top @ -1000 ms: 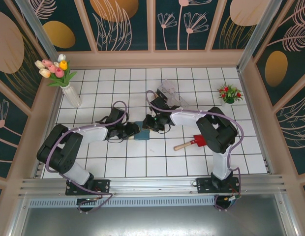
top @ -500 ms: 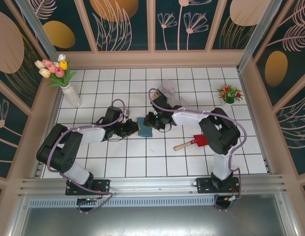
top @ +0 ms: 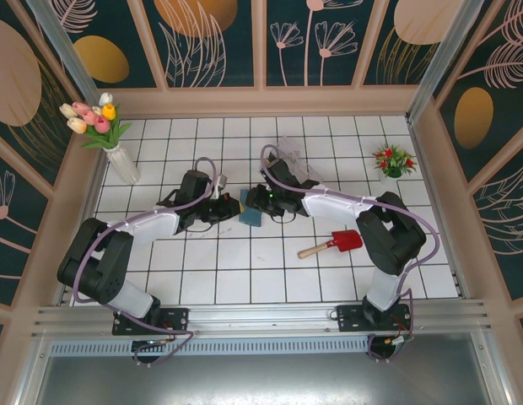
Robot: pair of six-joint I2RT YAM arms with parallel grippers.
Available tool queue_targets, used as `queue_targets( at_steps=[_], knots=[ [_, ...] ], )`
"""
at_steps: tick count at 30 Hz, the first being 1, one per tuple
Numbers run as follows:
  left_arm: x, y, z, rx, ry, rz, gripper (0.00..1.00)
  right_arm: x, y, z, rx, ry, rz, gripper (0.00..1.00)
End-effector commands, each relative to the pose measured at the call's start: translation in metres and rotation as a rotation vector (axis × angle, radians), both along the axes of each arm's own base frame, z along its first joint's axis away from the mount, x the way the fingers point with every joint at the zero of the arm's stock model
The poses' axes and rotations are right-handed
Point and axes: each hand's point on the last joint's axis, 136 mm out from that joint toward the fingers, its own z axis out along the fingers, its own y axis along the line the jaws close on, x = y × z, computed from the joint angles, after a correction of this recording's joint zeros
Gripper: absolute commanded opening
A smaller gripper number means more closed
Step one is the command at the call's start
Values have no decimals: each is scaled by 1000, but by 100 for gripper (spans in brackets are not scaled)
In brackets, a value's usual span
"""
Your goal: Take the credit cards out of the card holder
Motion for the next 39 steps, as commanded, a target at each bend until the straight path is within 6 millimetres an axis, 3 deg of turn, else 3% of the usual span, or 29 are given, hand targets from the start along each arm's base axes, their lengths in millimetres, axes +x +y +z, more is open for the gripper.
queue_targets(
  at_steps=[1, 8, 13, 22, 30, 35, 39],
  knots=[
    [7, -2, 15, 10, -57, -16, 4, -1, -8, -11, -75, -8, -7, 40],
    [4, -2, 16, 16, -64, -32, 4, -3, -6, -14, -113, -10, 37, 36],
    [4, -2, 10, 32, -54, -42, 3, -4, 7, -8, -75, -32, 81, 42],
    [3, 4, 4, 66, -68, -34, 0, -3, -4, -18, -162, -42, 67, 41],
    [6, 14, -4, 133, -54, 4, 0, -9, -37, -38, -281, -17, -16, 40],
    [6, 14, -5, 138, -43, 6, 0, -7, -42, -32, -284, -39, -34, 40],
    [4, 11, -3, 121, -37, -9, 0, -1, -27, -16, -229, -73, 9, 40]
  ],
)
